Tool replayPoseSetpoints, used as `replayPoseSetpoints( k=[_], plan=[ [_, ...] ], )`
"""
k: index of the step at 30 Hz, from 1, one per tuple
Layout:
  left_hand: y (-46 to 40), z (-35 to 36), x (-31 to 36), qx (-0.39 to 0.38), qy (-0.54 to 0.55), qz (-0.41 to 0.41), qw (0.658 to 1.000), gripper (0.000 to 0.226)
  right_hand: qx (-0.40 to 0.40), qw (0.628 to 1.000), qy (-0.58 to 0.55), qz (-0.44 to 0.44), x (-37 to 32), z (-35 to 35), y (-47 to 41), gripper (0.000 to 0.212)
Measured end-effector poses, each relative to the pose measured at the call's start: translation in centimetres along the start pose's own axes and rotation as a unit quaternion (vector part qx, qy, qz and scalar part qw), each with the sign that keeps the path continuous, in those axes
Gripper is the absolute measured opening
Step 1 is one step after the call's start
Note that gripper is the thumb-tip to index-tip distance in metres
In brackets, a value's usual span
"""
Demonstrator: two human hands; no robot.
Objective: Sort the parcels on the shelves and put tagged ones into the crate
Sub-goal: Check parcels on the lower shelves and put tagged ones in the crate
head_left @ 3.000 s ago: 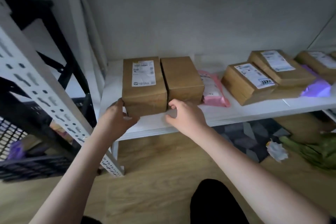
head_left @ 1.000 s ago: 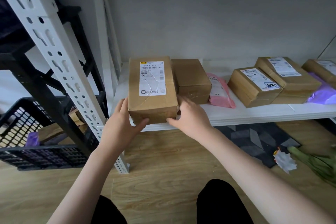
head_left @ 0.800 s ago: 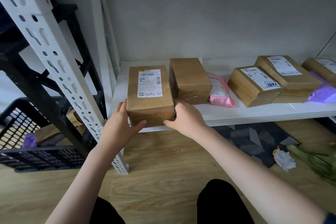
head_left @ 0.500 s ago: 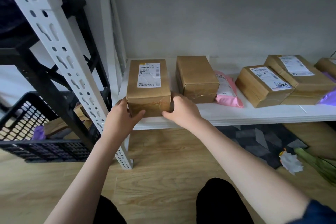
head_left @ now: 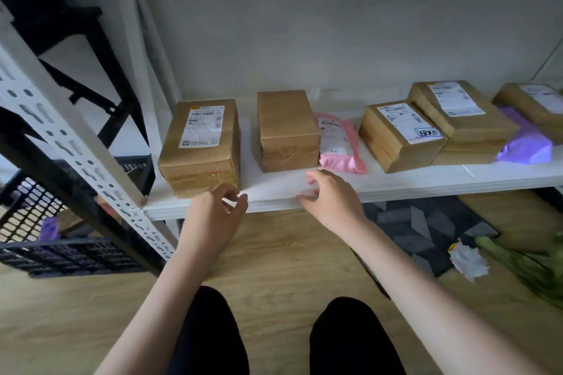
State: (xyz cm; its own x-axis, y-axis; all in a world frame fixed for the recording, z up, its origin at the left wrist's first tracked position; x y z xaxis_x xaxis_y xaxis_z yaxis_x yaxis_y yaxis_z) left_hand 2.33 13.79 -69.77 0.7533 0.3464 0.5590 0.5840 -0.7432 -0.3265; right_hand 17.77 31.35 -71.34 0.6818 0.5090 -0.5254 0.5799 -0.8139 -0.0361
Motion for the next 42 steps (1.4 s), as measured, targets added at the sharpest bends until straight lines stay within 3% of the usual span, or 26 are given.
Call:
replayPoseSetpoints(
  k=[6,10,14,17,20,25,33,38,42],
  plan=[
    [-3.1,4.3,2.8,-0.014,0.017,0.016,1.0,0.03,0.003,1.0,0.011,0.01,3.2,-1.3,-1.5,0.044],
    [-5.1,4.4,2.6,0.013,0.002,0.035,0.999,0.028,0.012,1.0,0.009,0.026,3.8,-1.9,-3.6,0.045],
    [-6.1,4.1,2.8,0.002,0.0,0.025,1.0,0.029,0.054,0.997,-0.012,0.062,3.9,-4.0,-4.5,0.022],
    [-6.5,4.2,2.9,0.0,-0.004,0.018,1.0,0.03,0.093,0.992,-0.046,0.067,3.8,-5.4,-5.8,0.026],
    [-7.4,4.9,2.7,-0.005,-0.013,0.018,1.0,0.035,0.06,0.996,-0.055,0.033,3.2,-4.5,-7.5,0.044],
    [-9.0,5.8,3.0,0.022,-0.021,0.041,0.999,0.031,0.076,0.996,0.033,-0.026,1.6,-2.7,-8.8,0.029],
    [-6.1,4.9,4.2,-0.019,-0.018,0.049,0.998,0.03,0.041,0.998,0.029,-0.044,1.5,-3.0,-4.8,0.024],
    [-2.7,4.5,4.0,-0.034,-0.008,0.034,0.999,0.054,0.02,0.998,0.018,-0.057,3.2,-2.3,-1.4,0.03],
    [-1.3,5.2,4.6,-0.034,0.03,0.041,0.998,0.06,0.007,0.999,0.02,-0.029,3.8,-1.4,-1.0,0.033]
  ],
)
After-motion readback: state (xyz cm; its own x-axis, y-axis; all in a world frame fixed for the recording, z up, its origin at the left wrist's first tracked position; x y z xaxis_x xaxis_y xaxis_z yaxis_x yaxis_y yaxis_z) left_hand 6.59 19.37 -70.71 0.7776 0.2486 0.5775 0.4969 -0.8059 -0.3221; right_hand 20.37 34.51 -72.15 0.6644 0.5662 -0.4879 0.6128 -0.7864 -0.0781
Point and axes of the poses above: each hand's wrist, its own y-axis away from the middle knuckle, its own z-axis out of the palm, x = y × z, the point moved 8 cm from there along -y, towards the middle knuckle, and after that the axes turned 12 degrees about z, right-handed, at the moved point
